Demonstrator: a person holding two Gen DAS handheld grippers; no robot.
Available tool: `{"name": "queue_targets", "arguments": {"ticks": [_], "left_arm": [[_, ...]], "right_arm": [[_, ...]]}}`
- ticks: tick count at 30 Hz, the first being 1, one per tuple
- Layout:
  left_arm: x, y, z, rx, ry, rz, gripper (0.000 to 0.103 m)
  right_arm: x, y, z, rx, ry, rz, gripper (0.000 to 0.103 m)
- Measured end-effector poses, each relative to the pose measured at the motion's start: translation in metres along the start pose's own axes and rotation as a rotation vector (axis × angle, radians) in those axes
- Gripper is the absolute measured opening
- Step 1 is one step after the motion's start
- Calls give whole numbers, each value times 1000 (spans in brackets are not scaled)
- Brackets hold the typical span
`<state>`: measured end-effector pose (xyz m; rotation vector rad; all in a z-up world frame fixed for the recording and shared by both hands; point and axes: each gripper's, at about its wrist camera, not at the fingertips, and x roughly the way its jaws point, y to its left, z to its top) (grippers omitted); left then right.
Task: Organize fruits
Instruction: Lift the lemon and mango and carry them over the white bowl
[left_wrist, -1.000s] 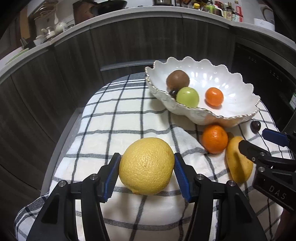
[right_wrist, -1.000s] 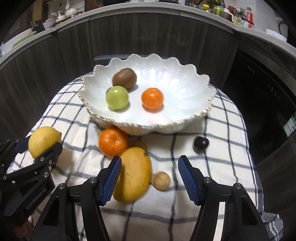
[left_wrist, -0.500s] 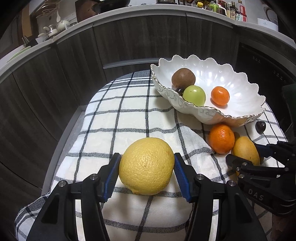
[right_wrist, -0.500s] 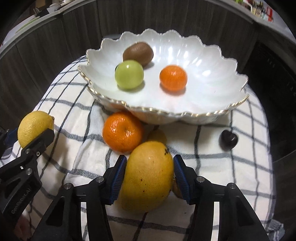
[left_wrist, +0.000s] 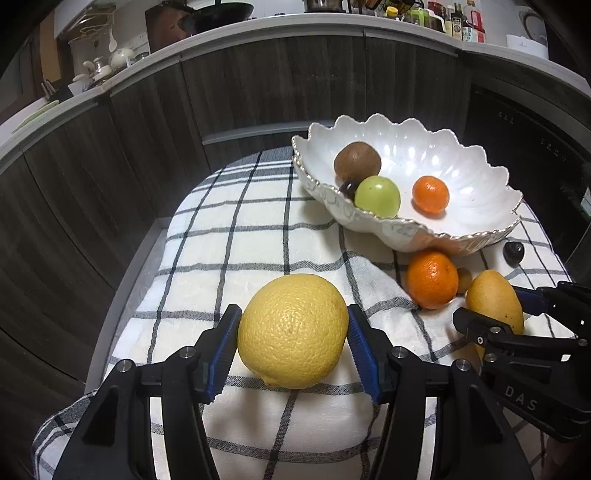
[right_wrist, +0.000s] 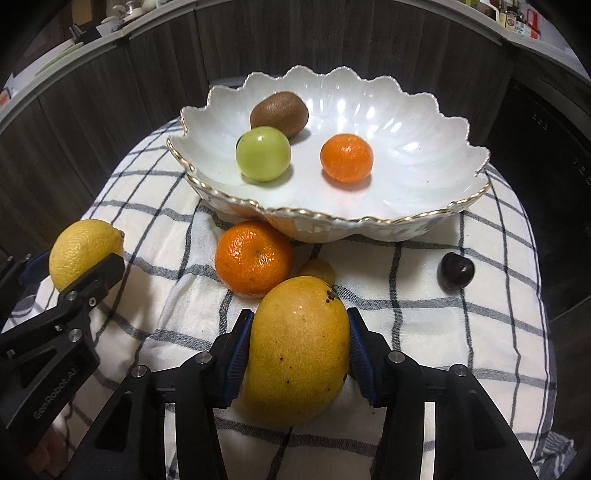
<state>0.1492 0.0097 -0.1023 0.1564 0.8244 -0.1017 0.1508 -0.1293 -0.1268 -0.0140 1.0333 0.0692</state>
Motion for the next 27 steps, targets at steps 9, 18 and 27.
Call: {"name": "queue_targets", "arguments": {"ticks": [9, 18, 27], "left_arm": [[-18, -7, 15, 21, -62, -16, 56], [-29, -17, 47, 36, -116, -54, 56], [-17, -35, 97, 56, -173, -124, 56]], "right_arm": [[-34, -5, 12, 5, -77, 0, 50], [-66, -20, 45, 12, -178, -19, 50], [-66, -49, 81, 20, -232, -58, 50]]}}
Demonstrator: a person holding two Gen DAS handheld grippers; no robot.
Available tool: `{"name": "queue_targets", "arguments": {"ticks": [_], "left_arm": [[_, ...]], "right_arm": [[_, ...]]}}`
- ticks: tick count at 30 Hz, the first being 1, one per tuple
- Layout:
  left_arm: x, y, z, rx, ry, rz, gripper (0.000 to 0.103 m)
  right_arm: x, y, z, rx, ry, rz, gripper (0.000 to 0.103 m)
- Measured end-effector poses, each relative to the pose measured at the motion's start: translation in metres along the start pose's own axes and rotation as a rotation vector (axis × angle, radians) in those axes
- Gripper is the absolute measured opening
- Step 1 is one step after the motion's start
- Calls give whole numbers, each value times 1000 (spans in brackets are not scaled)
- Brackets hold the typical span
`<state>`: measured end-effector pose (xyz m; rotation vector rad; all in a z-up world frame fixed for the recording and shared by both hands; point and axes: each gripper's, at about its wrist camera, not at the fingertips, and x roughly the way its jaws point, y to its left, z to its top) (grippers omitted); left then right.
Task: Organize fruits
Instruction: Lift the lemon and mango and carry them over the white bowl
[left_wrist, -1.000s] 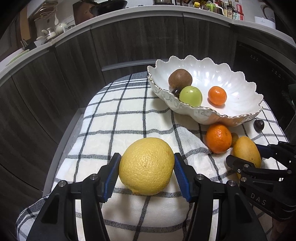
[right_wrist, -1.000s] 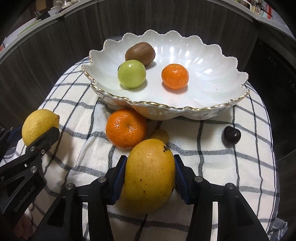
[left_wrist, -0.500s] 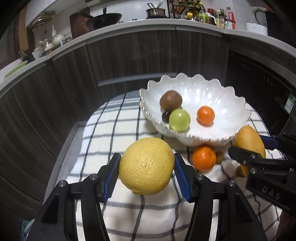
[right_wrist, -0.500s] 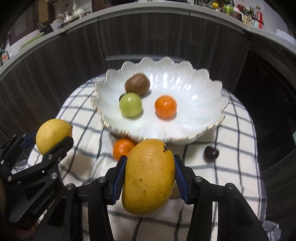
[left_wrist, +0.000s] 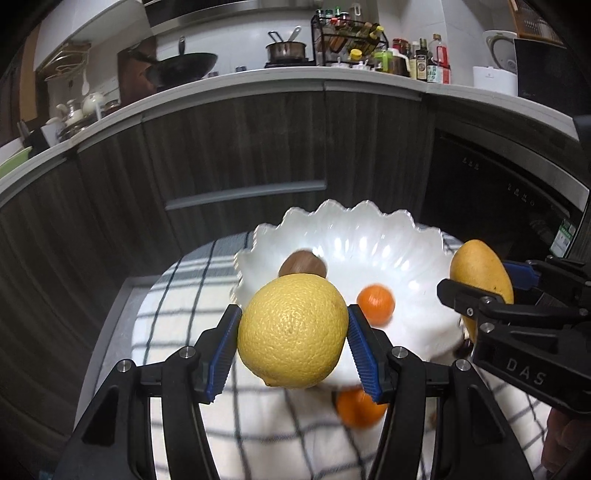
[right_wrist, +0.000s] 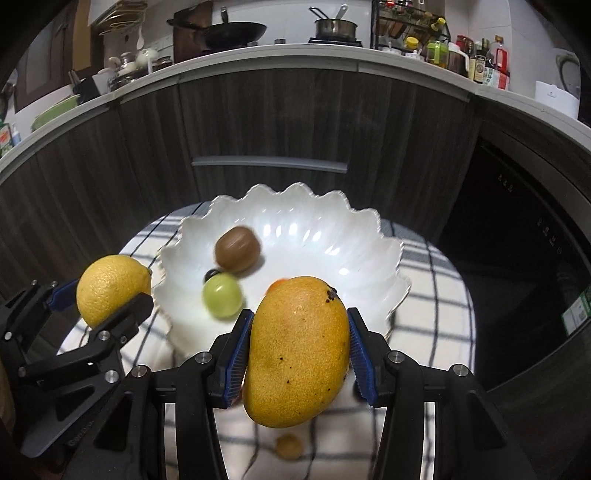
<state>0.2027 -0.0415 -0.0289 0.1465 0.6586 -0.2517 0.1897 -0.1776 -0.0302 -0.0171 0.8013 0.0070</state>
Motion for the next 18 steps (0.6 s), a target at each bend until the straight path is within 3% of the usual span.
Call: {"name": "queue_targets", "arguments": {"ticks": [8, 18], "left_arm": [[43, -12, 31, 35, 5, -74, 56], [91, -15, 35, 22, 82, -111, 57]], "right_arm": [[28, -19, 24, 27, 16, 9, 50], [76, -36, 35, 38, 80, 4, 50]]}}
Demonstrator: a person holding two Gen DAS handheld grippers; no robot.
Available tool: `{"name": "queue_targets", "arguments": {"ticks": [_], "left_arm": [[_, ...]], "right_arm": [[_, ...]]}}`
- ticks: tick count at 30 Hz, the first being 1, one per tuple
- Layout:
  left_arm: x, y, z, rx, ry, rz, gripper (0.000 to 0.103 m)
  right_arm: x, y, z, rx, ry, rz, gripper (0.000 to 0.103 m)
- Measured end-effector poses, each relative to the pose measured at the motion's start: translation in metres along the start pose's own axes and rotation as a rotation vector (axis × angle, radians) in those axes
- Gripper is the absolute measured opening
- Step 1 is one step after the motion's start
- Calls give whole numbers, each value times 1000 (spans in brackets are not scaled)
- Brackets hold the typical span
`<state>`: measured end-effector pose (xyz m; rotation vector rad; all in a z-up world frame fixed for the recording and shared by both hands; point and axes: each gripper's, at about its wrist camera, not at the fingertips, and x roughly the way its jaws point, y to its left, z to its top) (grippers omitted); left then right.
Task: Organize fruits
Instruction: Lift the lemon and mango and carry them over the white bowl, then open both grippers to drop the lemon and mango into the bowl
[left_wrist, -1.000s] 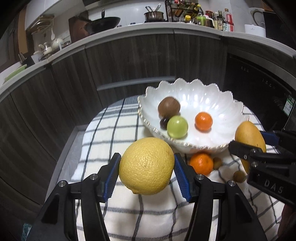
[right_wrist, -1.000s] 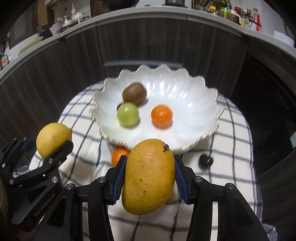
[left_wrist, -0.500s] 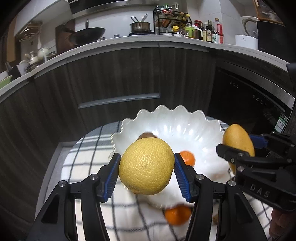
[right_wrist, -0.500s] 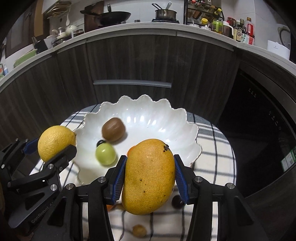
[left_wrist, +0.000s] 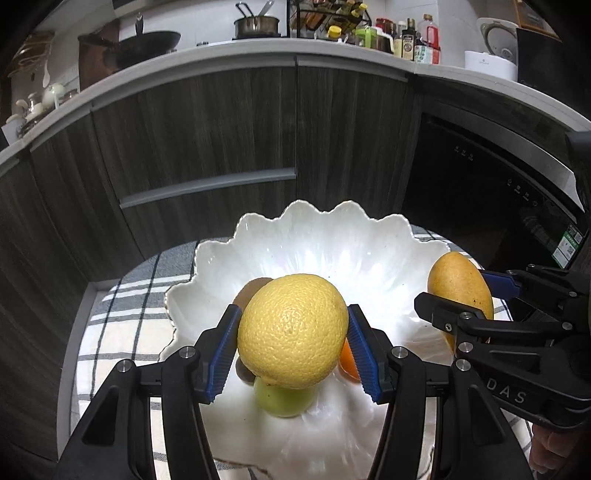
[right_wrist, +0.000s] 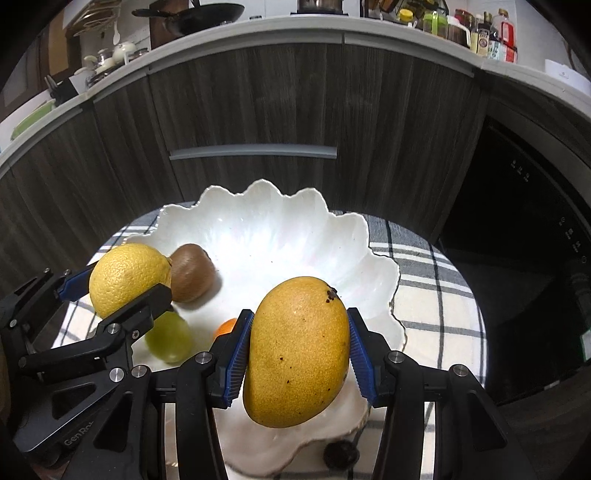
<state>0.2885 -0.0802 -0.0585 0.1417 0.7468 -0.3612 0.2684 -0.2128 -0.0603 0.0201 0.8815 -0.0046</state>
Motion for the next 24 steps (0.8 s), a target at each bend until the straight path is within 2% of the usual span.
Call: {"name": "queue_targets", "arguments": {"ticks": [7, 9, 10, 11, 12, 17, 20, 24], "left_arm": [[11, 3, 2, -2, 33, 25, 57], [5, 2, 5, 5, 3, 32, 63], [2, 2, 7, 11, -12, 47, 72], [-1, 3, 9, 12, -21, 55, 77], [-4, 3, 11, 12, -31, 63, 77], [-16, 8, 15, 9, -65, 128, 89], [-25, 7, 15, 24, -92, 159, 95], [-38, 4, 13, 24, -100, 172, 96]], "right_arm": [[15, -6, 6, 2, 24, -37, 50], [13, -7, 7, 0, 15, -51, 52], [10, -6, 8, -11, 0, -68, 53], [8, -5, 9, -20, -13, -81, 60], [4, -6, 11, -24, -31, -94, 67], [-12, -12, 16, 2, -76, -170, 80], [-22, -13, 14, 12, -97, -207, 82], [-35, -12, 10, 7, -118, -225, 83]]}}
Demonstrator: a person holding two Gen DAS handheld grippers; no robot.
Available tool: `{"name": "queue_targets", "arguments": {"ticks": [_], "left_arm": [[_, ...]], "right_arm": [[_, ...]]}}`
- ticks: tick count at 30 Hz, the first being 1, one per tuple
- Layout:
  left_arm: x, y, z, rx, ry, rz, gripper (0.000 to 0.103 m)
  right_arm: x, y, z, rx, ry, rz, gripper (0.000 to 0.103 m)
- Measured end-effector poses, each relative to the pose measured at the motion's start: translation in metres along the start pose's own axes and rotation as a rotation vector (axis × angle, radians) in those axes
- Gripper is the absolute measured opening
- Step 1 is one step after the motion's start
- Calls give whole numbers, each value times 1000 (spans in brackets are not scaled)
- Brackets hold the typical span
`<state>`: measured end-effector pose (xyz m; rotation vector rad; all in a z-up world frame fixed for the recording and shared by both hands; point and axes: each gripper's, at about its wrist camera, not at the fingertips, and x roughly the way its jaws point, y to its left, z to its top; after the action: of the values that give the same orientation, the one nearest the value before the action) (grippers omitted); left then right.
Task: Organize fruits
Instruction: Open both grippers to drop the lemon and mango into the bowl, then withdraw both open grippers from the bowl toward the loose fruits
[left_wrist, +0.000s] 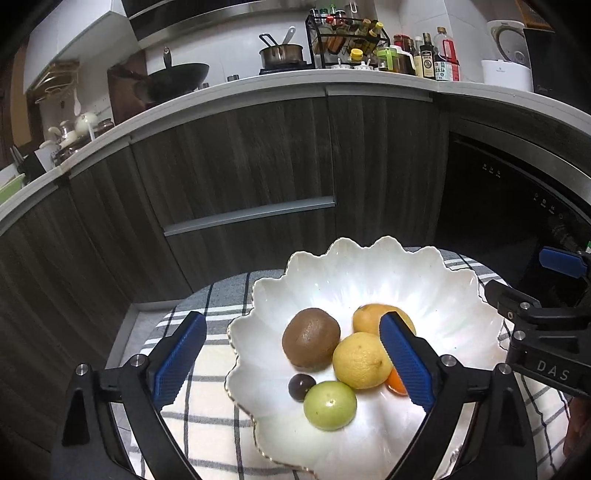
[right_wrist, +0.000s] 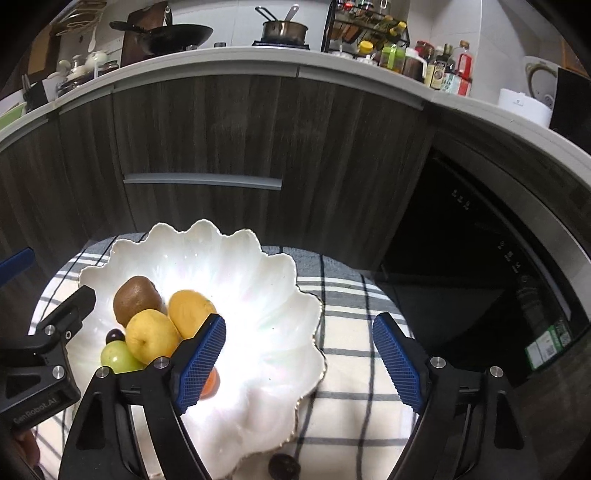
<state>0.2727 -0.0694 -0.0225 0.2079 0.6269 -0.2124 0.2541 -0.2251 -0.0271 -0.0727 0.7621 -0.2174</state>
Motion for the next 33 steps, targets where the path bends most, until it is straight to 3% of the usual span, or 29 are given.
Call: {"name": "queue_targets", "arguments": {"ticks": [18, 33], "left_arm": [[-59, -18, -26, -26, -5, 9, 98], [-87, -31, -82, -31, -3, 47, 98]], "right_arm": [[-49, -18, -30, 68, -19, 38, 83], [-60, -17, -86, 72, 30, 56, 83]]}}
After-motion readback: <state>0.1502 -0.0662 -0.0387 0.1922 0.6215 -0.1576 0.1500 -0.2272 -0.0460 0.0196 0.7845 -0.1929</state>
